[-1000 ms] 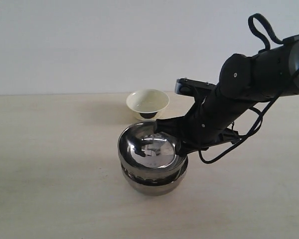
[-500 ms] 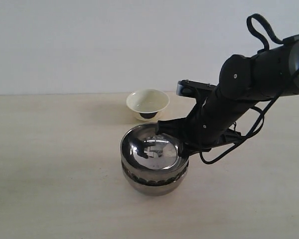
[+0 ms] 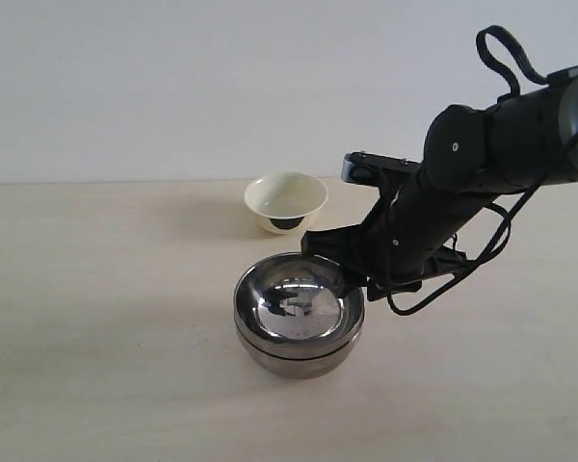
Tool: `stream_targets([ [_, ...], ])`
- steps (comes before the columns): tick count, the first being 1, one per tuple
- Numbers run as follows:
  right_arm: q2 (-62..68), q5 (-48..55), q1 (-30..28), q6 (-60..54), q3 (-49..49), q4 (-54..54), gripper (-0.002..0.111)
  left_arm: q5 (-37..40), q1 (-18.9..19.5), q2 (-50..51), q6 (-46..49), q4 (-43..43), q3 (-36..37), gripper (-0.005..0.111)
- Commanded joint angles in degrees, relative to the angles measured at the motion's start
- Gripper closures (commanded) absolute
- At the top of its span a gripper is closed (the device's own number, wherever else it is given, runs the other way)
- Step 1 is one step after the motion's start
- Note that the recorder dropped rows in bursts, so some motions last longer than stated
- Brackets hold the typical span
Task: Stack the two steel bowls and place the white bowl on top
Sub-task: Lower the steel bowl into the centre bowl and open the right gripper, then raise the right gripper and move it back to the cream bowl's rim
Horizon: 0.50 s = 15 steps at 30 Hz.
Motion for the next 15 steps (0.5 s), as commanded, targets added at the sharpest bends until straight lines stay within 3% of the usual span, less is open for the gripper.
stream_targets([
  [1, -2.34, 0.32, -0.05, -0.54, -0.37, -2.04, 0.073, -0.46, 0.17, -0.22, -0.56, -0.49, 0.20, 0.103],
  [15, -7.84, 0.94, -7.37, -0.51, -0.37, -4.48, 0.073, -0.46, 0.17, -0.22, -0.56, -0.49, 0.20, 0.103],
])
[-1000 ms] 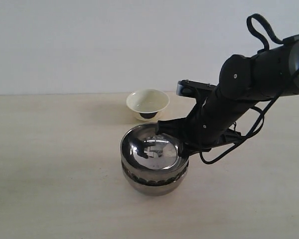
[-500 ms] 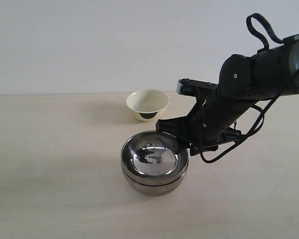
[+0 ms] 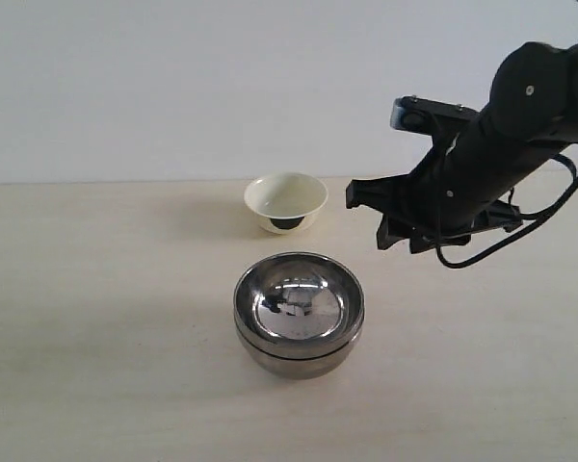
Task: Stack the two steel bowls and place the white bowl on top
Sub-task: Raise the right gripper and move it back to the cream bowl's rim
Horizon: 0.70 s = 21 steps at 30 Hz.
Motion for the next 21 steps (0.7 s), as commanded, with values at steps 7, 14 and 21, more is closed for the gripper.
stream_targets([
  [7, 3.87, -2.68, -1.71, -0.64, -6.87, -0.51, 0.073, -0.36, 0.17, -0.22, -0.56, -0.49, 0.20, 0.103],
  [14, 14.22, 0.86, -1.71, -0.72, -20.35, -0.27, 0.073, -0.46, 0.17, -0.22, -0.56, -0.49, 0.20, 0.103],
  [21, 25.46, 5.40, -1.71, -1.04, -35.95, -0.27, 0.073, -0.46, 0.17, -0.22, -0.56, -0.49, 0.20, 0.103],
])
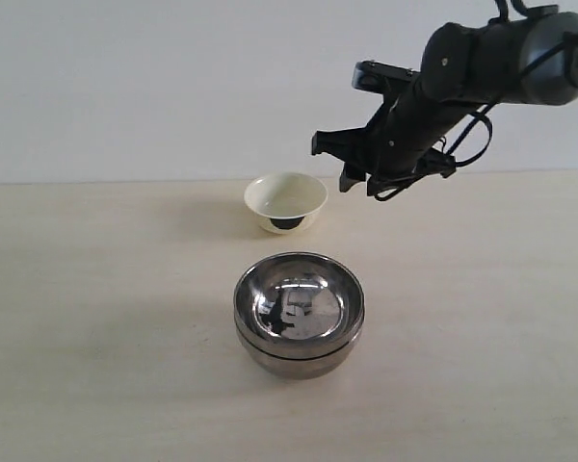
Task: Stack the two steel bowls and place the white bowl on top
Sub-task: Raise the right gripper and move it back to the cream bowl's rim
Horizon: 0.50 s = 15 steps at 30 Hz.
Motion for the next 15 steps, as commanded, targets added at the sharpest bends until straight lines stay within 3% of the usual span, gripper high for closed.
stream_targets([
  [1, 6.76, 2.75, -0.20, -0.59, -10.04, 0.25, 0.073, -0.46, 0.17, -0.22, -0.56, -0.49, 0.20, 0.103],
  [8, 16.92, 5.38, -0.20, -0.59, -23.79, 3.58, 0.073, -0.46, 0.17, -0.22, -0.56, -0.49, 0.20, 0.103],
  [15, 23.80, 5.25, -0.20, -0.59, -30.95, 4.03, 0.073, -0.46, 0.17, -0.22, -0.56, -0.49, 0.20, 0.103],
])
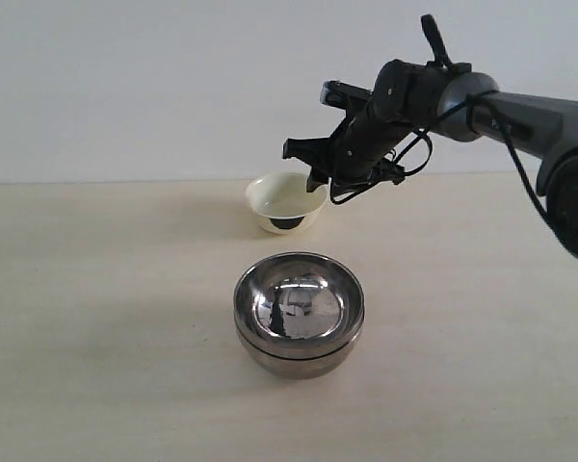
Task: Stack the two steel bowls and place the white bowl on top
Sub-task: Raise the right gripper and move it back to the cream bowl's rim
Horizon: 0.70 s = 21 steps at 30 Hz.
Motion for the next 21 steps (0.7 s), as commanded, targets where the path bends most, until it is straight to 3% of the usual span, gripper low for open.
stream_targets([
  [1, 3.04, -0.11, -0.20, -0.34, -3.43, 0.19, 0.073, -0.46, 0.17, -0.22, -0.56, -0.49, 0.20, 0.103],
  [14, 6.22, -2.70, -0.20, 0.00, -4.21, -0.61, 0.074, -0.46, 0.17, -0.22, -0.56, -0.49, 0.20, 0.103],
  [16, 6.22, -2.57, -0.20, 0.15, -4.21, -0.61, 0.084, -0.46, 0.17, -0.22, -0.56, -0.49, 0.20, 0.103],
  [19, 6.22, -1.65, -0.20, 0.04, -4.21, -0.61, 0.108, -0.46, 0.17, -0.22, -0.56, -0.49, 0.20, 0.103],
  [21, 5.98, -1.66, -0.20, 0.04, -4.21, -0.61, 0.108, -0.46, 0.17, -0.22, -0.56, -0.49, 0.20, 0.103],
])
